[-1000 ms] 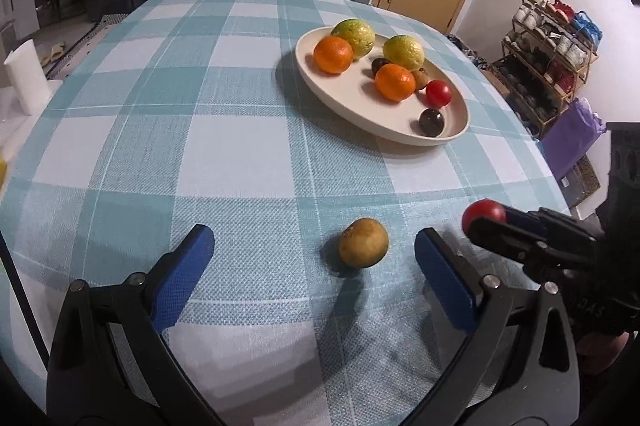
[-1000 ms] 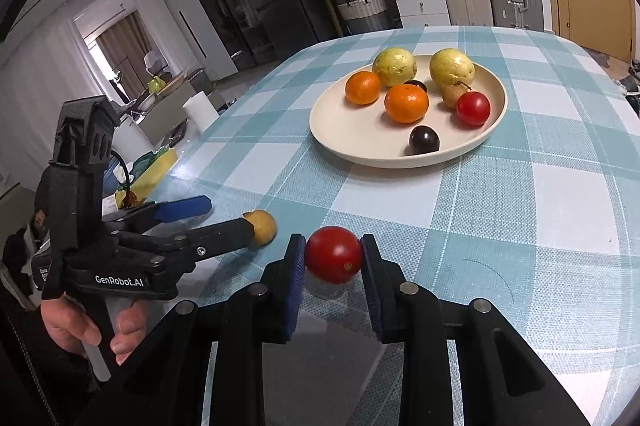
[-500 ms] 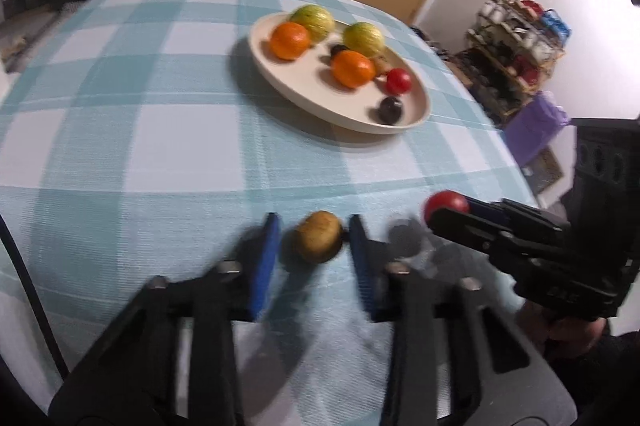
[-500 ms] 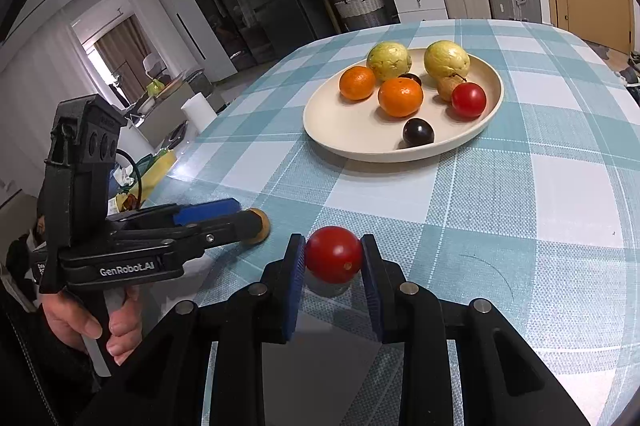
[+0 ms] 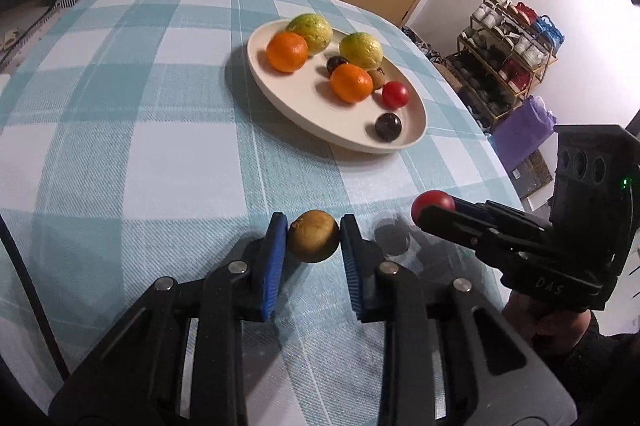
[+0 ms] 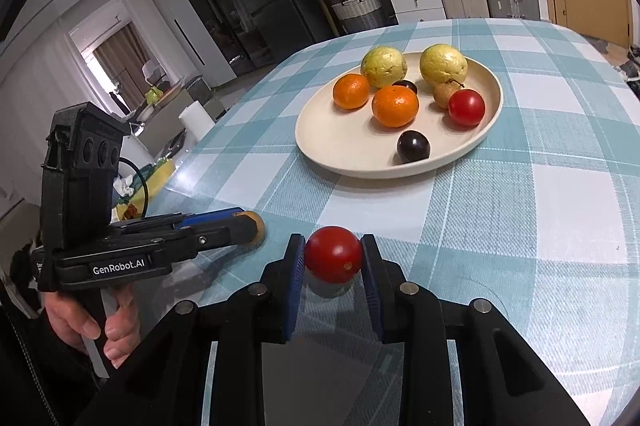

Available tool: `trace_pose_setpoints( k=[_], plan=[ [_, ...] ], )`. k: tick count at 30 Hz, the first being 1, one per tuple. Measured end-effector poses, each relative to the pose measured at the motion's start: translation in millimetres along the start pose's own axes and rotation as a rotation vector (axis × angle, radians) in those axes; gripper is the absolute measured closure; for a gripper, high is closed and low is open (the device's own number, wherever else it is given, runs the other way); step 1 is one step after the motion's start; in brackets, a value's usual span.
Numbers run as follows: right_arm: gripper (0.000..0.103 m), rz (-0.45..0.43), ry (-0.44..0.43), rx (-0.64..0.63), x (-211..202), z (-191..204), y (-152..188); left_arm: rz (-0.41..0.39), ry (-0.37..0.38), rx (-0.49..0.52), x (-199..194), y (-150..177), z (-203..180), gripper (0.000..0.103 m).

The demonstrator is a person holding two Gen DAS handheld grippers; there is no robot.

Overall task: Organize fruits
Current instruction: 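Carry the tomato and kiwi over the cream plate and lower them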

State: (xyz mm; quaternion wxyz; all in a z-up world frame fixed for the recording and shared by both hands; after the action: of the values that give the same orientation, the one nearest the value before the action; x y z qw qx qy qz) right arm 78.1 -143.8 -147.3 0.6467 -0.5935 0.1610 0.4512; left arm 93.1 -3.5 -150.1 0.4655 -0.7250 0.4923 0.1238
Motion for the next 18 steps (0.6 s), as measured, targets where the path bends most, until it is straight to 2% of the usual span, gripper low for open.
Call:
trace_pose_setpoints(
  k=[9,18],
  plan=[
    [0.075,-0.021,-0.008,0.005,5.2,-0.4,-21.5,-0.059,0.031,0.017,-11.9,-47.4,-1.2,0.079],
    [0.075,-0.080,-0.022,-0.004,8.2,3.0,-59.1,-0.093,0.045,0.008,4.3,-96.1,4.8,0.079]
  ],
)
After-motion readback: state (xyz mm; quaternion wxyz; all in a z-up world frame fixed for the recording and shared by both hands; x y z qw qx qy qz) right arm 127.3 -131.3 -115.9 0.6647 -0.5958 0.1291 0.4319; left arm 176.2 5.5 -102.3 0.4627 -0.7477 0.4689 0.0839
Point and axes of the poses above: each gripper's, at about its wrist camera, not at the fingertips, and x roughly the way its jaws point, z to its left, y to its underside, the point moved 6 cm from there along x, roughly the way its jaws point, and after that the axes turned 14 degrees about y, right-handed, at the moved point
